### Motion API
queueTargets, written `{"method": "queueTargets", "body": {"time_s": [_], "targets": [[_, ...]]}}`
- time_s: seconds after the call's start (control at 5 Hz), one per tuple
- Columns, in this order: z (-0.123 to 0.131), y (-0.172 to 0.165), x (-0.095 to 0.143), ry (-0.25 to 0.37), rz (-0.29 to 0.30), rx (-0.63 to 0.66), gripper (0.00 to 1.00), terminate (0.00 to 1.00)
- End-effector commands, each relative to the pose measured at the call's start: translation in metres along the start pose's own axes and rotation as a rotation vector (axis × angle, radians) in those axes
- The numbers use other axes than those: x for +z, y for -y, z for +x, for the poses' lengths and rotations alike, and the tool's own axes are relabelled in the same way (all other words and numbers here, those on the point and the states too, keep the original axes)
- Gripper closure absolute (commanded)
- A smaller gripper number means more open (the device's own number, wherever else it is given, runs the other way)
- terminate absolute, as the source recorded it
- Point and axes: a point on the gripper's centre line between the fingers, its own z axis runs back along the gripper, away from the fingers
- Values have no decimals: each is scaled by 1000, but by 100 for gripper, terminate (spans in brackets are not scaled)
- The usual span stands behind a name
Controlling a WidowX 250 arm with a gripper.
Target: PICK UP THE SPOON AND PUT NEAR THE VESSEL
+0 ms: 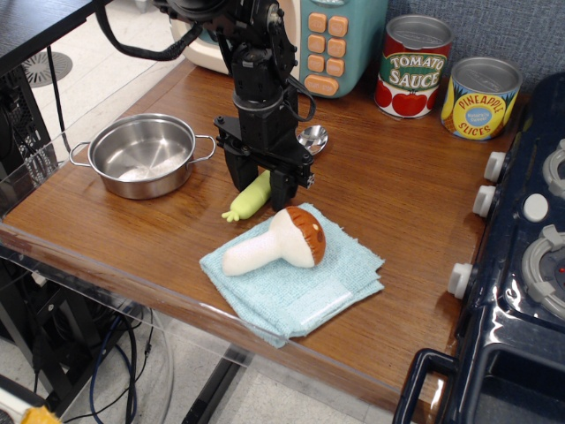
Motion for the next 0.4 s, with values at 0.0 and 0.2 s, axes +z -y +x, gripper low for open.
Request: {"method": "queueTargets", "body": {"time_s": [0.0, 0.2], "targets": [[4, -8, 16, 42, 10, 4, 100, 0], [11, -16, 29, 45, 13, -35, 100, 0]]}}
